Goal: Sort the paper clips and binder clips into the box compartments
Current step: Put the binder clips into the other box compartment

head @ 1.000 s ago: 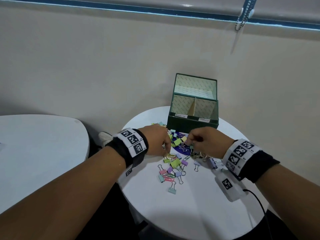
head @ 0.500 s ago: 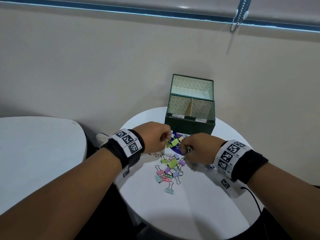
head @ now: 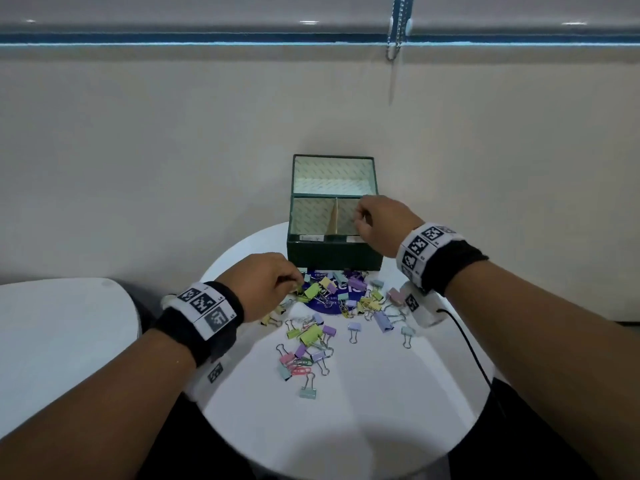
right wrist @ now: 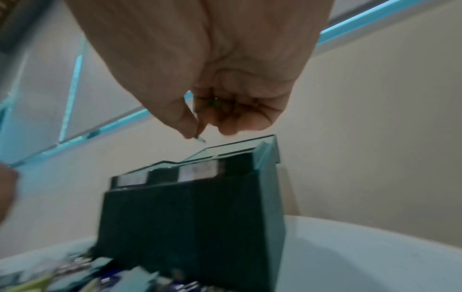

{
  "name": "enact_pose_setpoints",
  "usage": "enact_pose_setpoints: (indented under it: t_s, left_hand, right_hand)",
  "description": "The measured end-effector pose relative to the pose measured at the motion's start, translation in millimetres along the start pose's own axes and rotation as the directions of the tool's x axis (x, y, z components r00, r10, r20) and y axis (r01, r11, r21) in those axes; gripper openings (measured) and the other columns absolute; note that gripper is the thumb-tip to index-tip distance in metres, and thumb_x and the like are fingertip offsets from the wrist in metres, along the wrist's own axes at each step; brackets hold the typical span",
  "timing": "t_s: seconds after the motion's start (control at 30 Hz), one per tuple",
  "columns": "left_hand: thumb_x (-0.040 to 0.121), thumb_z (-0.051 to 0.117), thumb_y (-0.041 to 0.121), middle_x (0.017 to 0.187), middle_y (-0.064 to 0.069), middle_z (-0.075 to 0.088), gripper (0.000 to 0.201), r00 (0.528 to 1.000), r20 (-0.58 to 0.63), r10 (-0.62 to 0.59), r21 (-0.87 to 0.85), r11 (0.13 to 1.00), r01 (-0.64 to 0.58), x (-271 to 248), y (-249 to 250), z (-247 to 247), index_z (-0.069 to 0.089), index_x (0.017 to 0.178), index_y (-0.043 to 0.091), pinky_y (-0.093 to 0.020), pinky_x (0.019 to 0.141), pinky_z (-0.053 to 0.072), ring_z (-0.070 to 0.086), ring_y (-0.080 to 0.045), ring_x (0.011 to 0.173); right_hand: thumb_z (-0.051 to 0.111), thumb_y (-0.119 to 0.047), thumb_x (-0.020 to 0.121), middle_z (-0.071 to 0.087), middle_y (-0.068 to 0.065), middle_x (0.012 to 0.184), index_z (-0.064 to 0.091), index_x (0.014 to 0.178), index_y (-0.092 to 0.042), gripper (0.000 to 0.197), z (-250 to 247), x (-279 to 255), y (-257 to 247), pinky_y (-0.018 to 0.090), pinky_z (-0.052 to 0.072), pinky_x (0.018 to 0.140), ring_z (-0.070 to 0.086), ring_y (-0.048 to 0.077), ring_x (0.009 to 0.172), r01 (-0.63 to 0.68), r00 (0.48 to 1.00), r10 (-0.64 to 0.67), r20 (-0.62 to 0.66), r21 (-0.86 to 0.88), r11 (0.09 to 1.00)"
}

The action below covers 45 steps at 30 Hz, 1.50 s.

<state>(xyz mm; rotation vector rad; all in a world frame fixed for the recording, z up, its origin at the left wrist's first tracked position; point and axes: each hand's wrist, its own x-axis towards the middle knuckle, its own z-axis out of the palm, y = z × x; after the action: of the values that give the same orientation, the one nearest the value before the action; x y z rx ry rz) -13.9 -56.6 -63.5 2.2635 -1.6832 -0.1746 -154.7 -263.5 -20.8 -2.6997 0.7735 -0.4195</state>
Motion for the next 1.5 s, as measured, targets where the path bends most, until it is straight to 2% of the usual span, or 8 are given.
enact_pose_setpoints:
  t_s: [0.17, 0.23, 0.37, 0.57, 0.83, 1.0, 1.23, 1.5]
  left_hand:
    - [0.095, 0.064, 0.026, 0.095, 0.017, 0.072, 0.016, 0.996, -0.017, -0.089, -0.12, 0.989, 0.087, 5, 3, -3, 0.075, 0.1, 0.036, -0.029, 0.083, 0.055, 0.065, -0.003, 0.081]
    - [0.094, 0.066, 0.027, 0.085, 0.018, 0.073, 0.015, 0.986, -0.018, -0.168, -0.232, 0.96, 0.16, 8, 9, -12, 0.075, 0.093, 0.039, -0.026, 0.072, 0.055, 0.069, -0.008, 0.076]
    - [0.095, 0.064, 0.027, 0.091, 0.014, 0.071, 0.015, 0.978, -0.081, -0.192, -0.292, 0.943, 0.161, 38, 25, -28, 0.074, 0.095, 0.037, -0.023, 0.066, 0.048, 0.067, -0.017, 0.084]
    - [0.099, 0.056, 0.027, 0.105, 0.005, 0.07, 0.021, 0.978, -0.161, -0.13, -0.141, 0.984, 0.108, 110, 55, -22, 0.075, 0.106, 0.026, -0.025, 0.078, 0.042, 0.06, -0.01, 0.083]
    - [0.096, 0.063, 0.027, 0.126, 0.002, 0.068, 0.029, 0.983, -0.089, -0.158, -0.091, 0.985, 0.15, 135, 69, -10, 0.069, 0.124, 0.023, -0.027, 0.1, 0.045, 0.062, -0.016, 0.114]
    - [0.092, 0.067, 0.025, 0.098, 0.013, 0.068, 0.01, 0.99, -0.13, -0.055, -0.112, 0.993, 0.041, 107, 63, -15, 0.073, 0.098, 0.03, -0.023, 0.08, 0.044, 0.061, -0.006, 0.088]
    - [0.09, 0.062, 0.025, 0.091, 0.012, 0.065, 0.011, 0.93, 0.361, 0.07, 0.263, 0.949, -0.174, 49, 63, -6, 0.072, 0.09, 0.029, -0.023, 0.076, 0.05, 0.061, -0.007, 0.083]
    - [0.088, 0.066, 0.039, 0.096, 0.017, 0.062, 0.026, 0.929, 0.365, -0.059, 0.279, 0.959, -0.049, 4, 20, -5, 0.069, 0.114, 0.034, -0.02, 0.075, 0.041, 0.057, -0.007, 0.087]
  right_hand:
    - [0.064, -0.02, 0.094, 0.053, 0.005, 0.139, 0.056, 0.134, -0.021, 0.041, -1, -3, 8, 0.037, 0.043, 0.105, 0.05, 0.024, 0.126, 0.041, 0.999, -0.041, -0.009, -0.077, 0.996]
    - [0.061, -0.015, 0.093, 0.057, 0.003, 0.122, 0.063, 0.117, -0.022, 0.025, 2, -18, 9, 0.038, 0.049, 0.098, 0.052, 0.022, 0.112, 0.143, 0.981, -0.157, -0.116, -0.123, 0.982]
    - [0.059, -0.015, 0.093, 0.061, -0.007, 0.097, 0.069, 0.092, -0.026, 0.015, 16, -50, 11, 0.026, 0.051, 0.077, 0.059, 0.014, 0.089, 0.252, 0.947, -0.226, 0.229, -0.088, 0.964]
    - [0.067, -0.023, 0.088, 0.064, -0.008, 0.095, 0.073, 0.094, -0.029, 0.01, 35, -57, 15, 0.032, 0.056, 0.08, 0.062, 0.013, 0.086, 0.173, 0.915, -0.172, 0.366, 0.029, 0.984]
    - [0.064, -0.022, 0.086, 0.062, -0.006, 0.096, 0.067, 0.096, -0.029, 0.013, 45, -54, 21, 0.037, 0.058, 0.08, 0.063, 0.018, 0.086, 0.107, 0.935, -0.1, 0.341, -0.002, 0.994]
    - [0.059, -0.019, 0.092, 0.064, -0.011, 0.095, 0.075, 0.107, -0.038, 0.029, 47, -53, 20, 0.037, 0.06, 0.079, 0.069, 0.016, 0.084, 0.134, 0.908, -0.133, 0.398, 0.025, 0.991]
    - [0.065, -0.026, 0.089, 0.053, -0.008, 0.098, 0.075, 0.111, -0.042, 0.029, 42, -59, 11, 0.034, 0.054, 0.082, 0.058, 0.016, 0.091, 0.217, 0.913, -0.197, 0.356, -0.016, 0.976]
    - [0.059, -0.021, 0.083, 0.066, -0.003, 0.083, 0.071, 0.078, -0.024, 0.013, 44, -62, 9, 0.033, 0.057, 0.066, 0.064, 0.016, 0.079, 0.224, 0.897, -0.2, 0.395, -0.015, 0.975]
